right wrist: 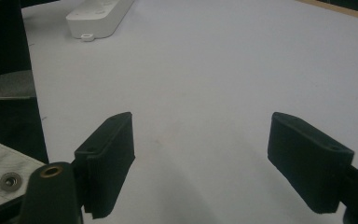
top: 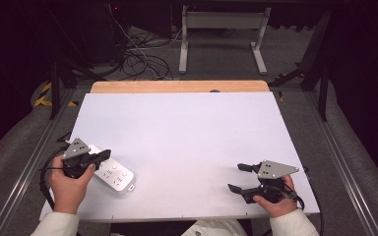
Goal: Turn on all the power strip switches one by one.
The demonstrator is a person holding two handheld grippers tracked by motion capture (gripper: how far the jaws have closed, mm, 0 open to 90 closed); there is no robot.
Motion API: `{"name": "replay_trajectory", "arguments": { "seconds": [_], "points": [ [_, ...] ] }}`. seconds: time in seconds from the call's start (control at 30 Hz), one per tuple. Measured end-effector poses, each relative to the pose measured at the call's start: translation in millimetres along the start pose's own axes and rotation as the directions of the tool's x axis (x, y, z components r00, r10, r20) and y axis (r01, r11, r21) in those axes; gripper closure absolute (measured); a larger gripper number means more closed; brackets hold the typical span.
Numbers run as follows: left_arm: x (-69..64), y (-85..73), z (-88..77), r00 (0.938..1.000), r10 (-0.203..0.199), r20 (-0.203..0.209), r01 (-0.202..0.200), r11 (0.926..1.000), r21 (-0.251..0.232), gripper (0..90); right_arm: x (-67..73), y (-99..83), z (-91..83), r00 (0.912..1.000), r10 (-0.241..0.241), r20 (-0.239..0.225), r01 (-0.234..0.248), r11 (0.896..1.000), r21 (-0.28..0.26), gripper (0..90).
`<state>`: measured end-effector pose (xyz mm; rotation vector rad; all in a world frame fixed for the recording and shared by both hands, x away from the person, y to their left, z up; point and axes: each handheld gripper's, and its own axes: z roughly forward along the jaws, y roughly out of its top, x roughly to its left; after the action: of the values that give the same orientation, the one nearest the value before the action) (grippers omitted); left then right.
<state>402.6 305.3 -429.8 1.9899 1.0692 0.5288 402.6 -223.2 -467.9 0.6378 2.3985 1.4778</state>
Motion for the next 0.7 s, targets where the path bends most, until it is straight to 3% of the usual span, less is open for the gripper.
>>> {"name": "replay_trajectory", "arguments": {
  "seconds": [0.2, 0.37, 0.47, 0.6, 0.7],
  "points": [
    [-5.8, -4.8, 8.4, 0.9989, 0.041, 0.022, -0.042, 0.9971, 0.064, 90.0, 0.4, 0.4, -0.1, 1.0, -0.001, 0.001, 0.001, 1.0, 0.002, 23.4],
    [-8.2, -8.8, 16.1, 0.9978, 0.05, 0.044, -0.054, 0.9928, 0.107, 90.0, 0.4, 0.3, -0.1, 1.0, -0.002, 0.001, 0.002, 1.0, 0.003, 23.4],
    [-7.8, -10.2, 19.4, 0.9973, 0.066, 0.032, -0.07, 0.9899, 0.124, 90.0, 0.5, 0.4, -0.5, 1.0, -0.001, 0.002, 0.001, 1.0, 0.001, 23.3],
    [-8.0, -11.8, 21.5, 0.9979, 0.055, 0.035, -0.06, 0.9881, 0.142, 90.0, 0.4, 0.3, -0.1, 1.0, -0.003, -0.001, 0.003, 1.0, 0.002, 23.3],
    [-7.2, -12.7, 23.3, 0.9971, 0.075, 0.013, -0.076, 0.9845, 0.158, 90.0, 0.5, 0.4, 0.0, 1.0, -0.002, -0.001, 0.002, 1.0, 0.002, 23.3]
  ]
}}
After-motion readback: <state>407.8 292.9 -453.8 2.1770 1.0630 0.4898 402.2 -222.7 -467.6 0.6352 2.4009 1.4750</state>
